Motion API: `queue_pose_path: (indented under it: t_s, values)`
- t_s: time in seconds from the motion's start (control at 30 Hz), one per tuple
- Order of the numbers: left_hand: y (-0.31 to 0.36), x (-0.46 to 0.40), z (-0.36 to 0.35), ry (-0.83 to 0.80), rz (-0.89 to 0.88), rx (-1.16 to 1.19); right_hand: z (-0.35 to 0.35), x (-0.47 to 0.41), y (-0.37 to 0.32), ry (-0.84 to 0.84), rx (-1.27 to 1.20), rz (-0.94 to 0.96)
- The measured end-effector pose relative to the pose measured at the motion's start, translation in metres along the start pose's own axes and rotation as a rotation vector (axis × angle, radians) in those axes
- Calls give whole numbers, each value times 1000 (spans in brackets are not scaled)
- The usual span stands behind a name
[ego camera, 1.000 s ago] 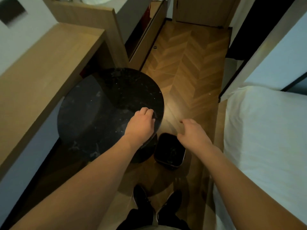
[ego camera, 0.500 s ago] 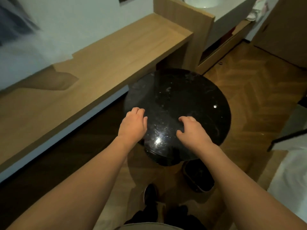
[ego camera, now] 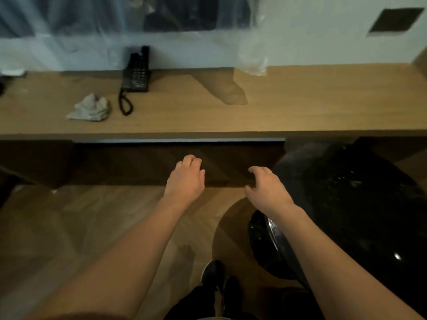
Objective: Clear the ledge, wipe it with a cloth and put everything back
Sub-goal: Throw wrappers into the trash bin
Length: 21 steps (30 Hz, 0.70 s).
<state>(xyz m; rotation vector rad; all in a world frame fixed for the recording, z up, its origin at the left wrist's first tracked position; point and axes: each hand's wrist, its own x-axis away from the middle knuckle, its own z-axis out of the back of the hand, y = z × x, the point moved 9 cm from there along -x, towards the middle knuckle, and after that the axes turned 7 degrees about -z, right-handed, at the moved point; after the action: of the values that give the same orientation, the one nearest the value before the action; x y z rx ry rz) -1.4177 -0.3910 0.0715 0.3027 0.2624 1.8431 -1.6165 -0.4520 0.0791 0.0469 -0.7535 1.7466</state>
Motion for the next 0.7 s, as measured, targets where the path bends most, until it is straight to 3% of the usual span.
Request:
queue_pose_path:
  t_s: [0.3, 0.7]
  values:
    - [-158, 126, 55, 162, 442, 28, -95, 18, -174, -198, 180, 347]
    - [-357, 362, 131, 503, 866, 46, -280, 159, -413, -456, 347, 842]
